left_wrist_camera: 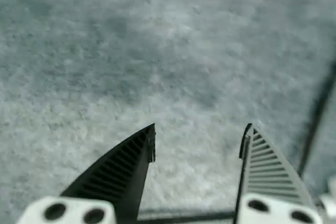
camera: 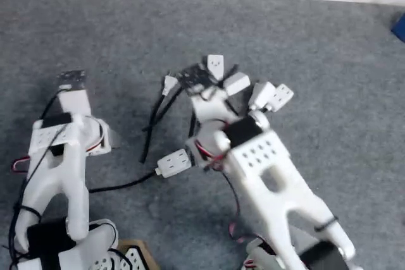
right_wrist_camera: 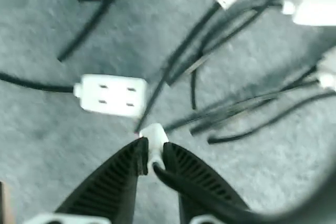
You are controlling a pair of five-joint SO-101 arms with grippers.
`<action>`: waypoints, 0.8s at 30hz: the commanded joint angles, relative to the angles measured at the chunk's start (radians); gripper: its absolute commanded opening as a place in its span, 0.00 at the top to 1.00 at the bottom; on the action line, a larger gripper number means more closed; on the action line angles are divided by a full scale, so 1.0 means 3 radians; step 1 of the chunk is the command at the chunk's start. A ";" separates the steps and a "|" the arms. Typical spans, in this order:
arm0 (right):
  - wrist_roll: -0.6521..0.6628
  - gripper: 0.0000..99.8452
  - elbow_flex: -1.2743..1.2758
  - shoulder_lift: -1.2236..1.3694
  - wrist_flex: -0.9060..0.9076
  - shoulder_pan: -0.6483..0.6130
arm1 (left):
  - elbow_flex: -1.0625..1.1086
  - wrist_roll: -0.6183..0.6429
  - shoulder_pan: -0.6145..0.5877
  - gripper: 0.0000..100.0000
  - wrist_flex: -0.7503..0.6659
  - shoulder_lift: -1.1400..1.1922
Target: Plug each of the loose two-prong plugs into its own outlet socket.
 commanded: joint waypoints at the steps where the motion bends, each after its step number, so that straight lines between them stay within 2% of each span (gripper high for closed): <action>1: -0.0261 0.99 -0.0550 0.0294 0.0043 -0.0110 | 0.0100 0.0046 -0.0090 0.73 -0.0297 -0.0105; 12: -0.1473 0.99 -0.0483 0.0401 -0.0136 -0.0120 | 0.0146 0.0046 -0.0074 0.73 -0.0455 -0.0069; 16: -0.1591 0.99 -0.0207 0.0366 -0.0166 -0.0141 | 0.0054 0.0046 -0.0069 0.73 -0.0496 0.0171; 24: -0.1570 0.99 -0.0008 0.0366 -0.0453 -0.0580 | -0.0315 0.0046 -0.0069 0.73 -0.0491 0.0744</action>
